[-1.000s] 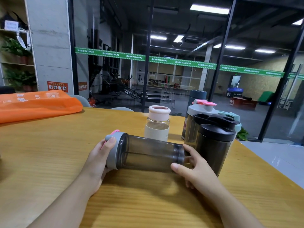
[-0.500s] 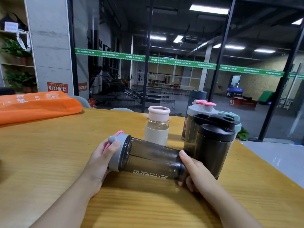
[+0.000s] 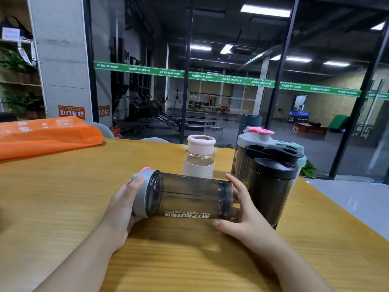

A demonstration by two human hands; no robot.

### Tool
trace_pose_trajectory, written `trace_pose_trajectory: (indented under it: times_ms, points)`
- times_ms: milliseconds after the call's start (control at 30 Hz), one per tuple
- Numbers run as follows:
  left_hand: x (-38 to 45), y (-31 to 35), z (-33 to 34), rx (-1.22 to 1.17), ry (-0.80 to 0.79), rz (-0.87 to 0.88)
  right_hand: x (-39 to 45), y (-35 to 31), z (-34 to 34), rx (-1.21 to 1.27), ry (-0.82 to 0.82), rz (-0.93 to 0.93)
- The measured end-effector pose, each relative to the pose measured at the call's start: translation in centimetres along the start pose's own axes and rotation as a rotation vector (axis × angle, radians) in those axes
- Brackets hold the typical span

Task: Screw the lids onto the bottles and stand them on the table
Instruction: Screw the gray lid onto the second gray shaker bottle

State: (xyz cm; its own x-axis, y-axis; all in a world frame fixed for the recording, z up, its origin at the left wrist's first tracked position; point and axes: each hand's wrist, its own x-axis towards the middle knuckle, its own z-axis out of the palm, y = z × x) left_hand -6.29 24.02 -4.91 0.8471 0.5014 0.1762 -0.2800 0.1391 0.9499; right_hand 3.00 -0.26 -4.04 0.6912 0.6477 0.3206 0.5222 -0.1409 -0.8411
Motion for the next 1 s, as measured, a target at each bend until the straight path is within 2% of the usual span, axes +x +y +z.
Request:
trace_pose_trajectory:
  times_ms: [233, 467, 833, 1000]
  points:
    - [0.05, 0.01, -0.11, 0.000, 0.005, -0.008, 0.05, -0.17, 0.06, 0.019, 0.080, -0.019]
    - [-0.03, -0.03, -0.06, 0.018, -0.001, -0.003, 0.20, 0.00, -0.01, -0.034, 0.149, 0.039]
    - [-0.26, 0.11, 0.11, 0.045, -0.042, 0.013, 0.54, 0.45, 0.14, -0.047, 0.144, 0.225]
    - [-0.26, 0.15, 0.07, 0.034, -0.060, 0.029, 0.41, 0.22, 0.08, -0.087, 0.078, 0.251]
